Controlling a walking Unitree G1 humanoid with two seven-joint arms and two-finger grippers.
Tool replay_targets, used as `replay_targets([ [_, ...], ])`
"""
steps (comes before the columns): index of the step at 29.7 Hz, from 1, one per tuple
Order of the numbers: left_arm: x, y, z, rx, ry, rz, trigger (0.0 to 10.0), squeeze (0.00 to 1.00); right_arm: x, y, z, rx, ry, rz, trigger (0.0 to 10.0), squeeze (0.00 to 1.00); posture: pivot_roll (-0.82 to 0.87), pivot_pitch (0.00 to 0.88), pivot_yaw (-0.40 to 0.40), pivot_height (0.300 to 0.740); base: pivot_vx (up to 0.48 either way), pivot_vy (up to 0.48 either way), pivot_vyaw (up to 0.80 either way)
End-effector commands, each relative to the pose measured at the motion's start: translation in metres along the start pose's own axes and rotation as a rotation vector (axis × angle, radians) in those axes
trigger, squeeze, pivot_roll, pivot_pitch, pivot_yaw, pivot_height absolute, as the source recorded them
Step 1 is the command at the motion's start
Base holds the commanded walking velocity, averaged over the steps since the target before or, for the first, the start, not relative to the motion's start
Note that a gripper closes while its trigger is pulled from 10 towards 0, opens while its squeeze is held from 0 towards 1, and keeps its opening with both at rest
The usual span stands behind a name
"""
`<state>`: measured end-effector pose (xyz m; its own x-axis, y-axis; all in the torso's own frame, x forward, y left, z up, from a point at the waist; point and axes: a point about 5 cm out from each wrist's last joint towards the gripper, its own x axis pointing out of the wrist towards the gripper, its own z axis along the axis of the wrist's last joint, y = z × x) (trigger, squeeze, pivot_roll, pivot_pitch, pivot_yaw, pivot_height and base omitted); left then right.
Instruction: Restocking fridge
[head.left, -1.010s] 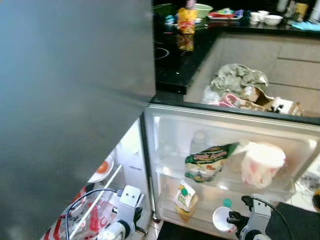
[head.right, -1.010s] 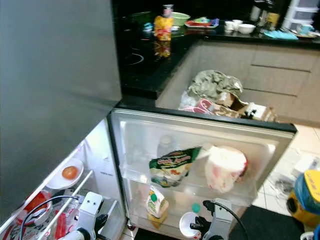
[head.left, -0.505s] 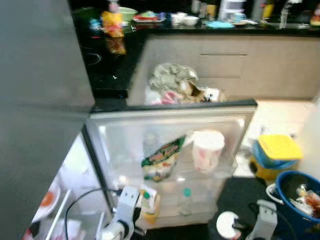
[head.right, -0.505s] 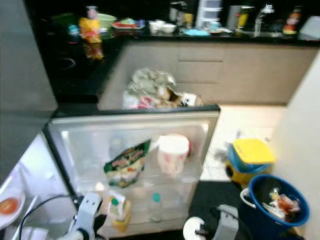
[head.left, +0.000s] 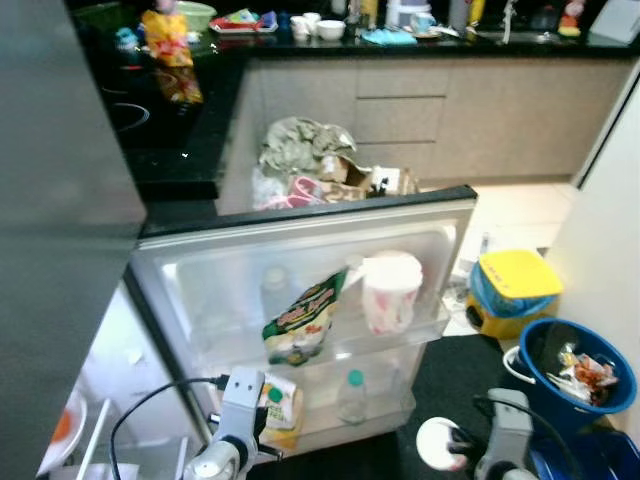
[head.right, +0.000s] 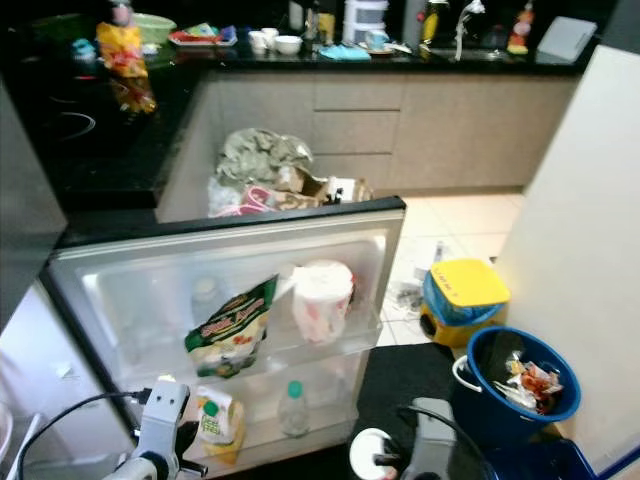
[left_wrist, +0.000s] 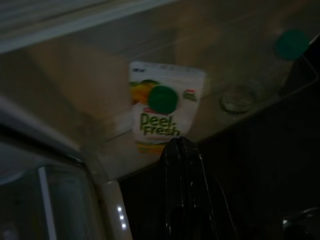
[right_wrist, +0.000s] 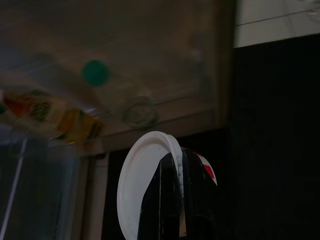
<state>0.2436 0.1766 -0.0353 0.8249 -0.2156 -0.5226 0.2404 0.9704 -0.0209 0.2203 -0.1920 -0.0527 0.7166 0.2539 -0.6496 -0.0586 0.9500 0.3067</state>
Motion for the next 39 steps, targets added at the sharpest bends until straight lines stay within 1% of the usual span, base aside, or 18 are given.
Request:
replay_targets([
  [1,-0.006,0.009,-0.004,-0.001,-0.006,0.021,10.0,0.0,0.004,0.005,0.005,-0.033,0.0,0.018,10.0,0.0,0.02,0.005,-0.047,0.74,0.0,0.0,0.0],
  [2,-0.006,0.009,-0.004,-0.001,-0.006,0.021,10.0,0.0,0.004,0.005,0.005,-0.033,0.0,0.018,10.0,0.0,0.02,0.005,-0.047,0.74,0.0,0.0,0.0],
  [4,-0.011,0.015,-0.007,0.003,-0.012,0.034,10.0,0.0,0.009,0.014,0.008,-0.056,0.006,0.044,10.0,0.0,0.06,0.01,-0.066,0.74,0.0,0.0,0.0],
  [5,-0.011,0.015,-0.007,0.003,-0.012,0.034,10.0,0.0,0.009,0.014,0.008,-0.056,0.006,0.044,10.0,0.0,0.06,0.01,-0.066,0.74,0.0,0.0,0.0],
  [7,-0.017,0.022,-0.011,0.007,-0.015,0.052,10.0,0.0,0.014,0.024,0.007,-0.066,0.012,0.062,10.0,0.0,0.09,0.018,-0.064,0.74,0.0,0.0,0.0],
  [11,-0.019,0.024,-0.012,0.008,-0.018,0.058,10.0,0.0,0.015,0.027,0.005,-0.058,0.013,0.067,10.0,0.0,0.09,0.021,-0.059,0.74,0.0,0.0,0.0],
  [14,-0.021,0.027,-0.013,-0.008,-0.023,0.072,10.0,0.0,0.015,0.031,0.0,-0.017,0.008,0.065,10.0,0.0,0.09,0.025,-0.045,0.74,0.0,0.0,0.0],
  [17,-0.02,0.026,-0.012,-0.012,-0.023,0.071,10.0,0.0,0.014,0.03,-0.003,0.0,0.003,0.057,10.0,0.0,0.09,0.027,-0.036,0.74,0.0,-0.17,0.0],
  [19,-0.016,0.022,-0.008,-0.012,-0.023,0.056,10.0,0.0,0.012,0.027,-0.006,0.02,-0.002,0.035,10.0,0.0,0.05,0.027,-0.014,0.74,0.0,-0.48,0.0],
  [21,-0.016,0.022,-0.008,-0.012,-0.023,0.056,10.0,0.0,0.012,0.027,-0.006,0.02,-0.002,0.035,10.0,0.0,0.05,0.027,-0.014,0.74,0.0,-0.48,0.0],
  [22,-0.01,0.017,-0.002,-0.014,-0.025,0.04,10.0,0.0,0.008,0.018,-0.008,0.035,-0.017,0.008,10.0,0.0,0.02,0.026,-0.001,0.74,0.0,-0.48,0.0],
  [23,-0.01,0.017,-0.002,-0.014,-0.025,0.04,10.0,0.0,0.008,0.018,-0.008,0.035,-0.017,0.008,10.0,0.0,0.02,0.026,-0.001,0.74,0.0,-0.48,0.0],
  [27,-0.002,0.008,0.007,-0.027,-0.035,0.022,10.0,0.0,0.001,0.003,-0.008,0.046,-0.036,-0.035,10.0,0.0,-0.01,0.026,0.019,0.74,0.0,-0.48,0.0],
  [32,0.0,0.006,0.008,-0.025,-0.031,0.013,10.0,0.0,-0.001,-0.001,-0.008,0.049,-0.045,-0.046,10.0,0.0,-0.03,0.027,0.027,0.74,0.0,-0.48,0.0],
  [34,0.0,0.006,0.008,-0.023,-0.028,0.011,10.0,0.0,-0.002,-0.002,-0.008,0.051,-0.049,-0.049,10.0,0.0,-0.03,0.027,0.027,0.74,0.0,0.0,0.0],
  [39,0.002,0.009,0.009,-0.045,-0.011,0.045,10.0,0.0,-0.007,-0.01,-0.009,0.04,-0.054,-0.066,10.0,0.0,-0.05,0.027,0.021,0.74,0.0,0.0,0.0],
])
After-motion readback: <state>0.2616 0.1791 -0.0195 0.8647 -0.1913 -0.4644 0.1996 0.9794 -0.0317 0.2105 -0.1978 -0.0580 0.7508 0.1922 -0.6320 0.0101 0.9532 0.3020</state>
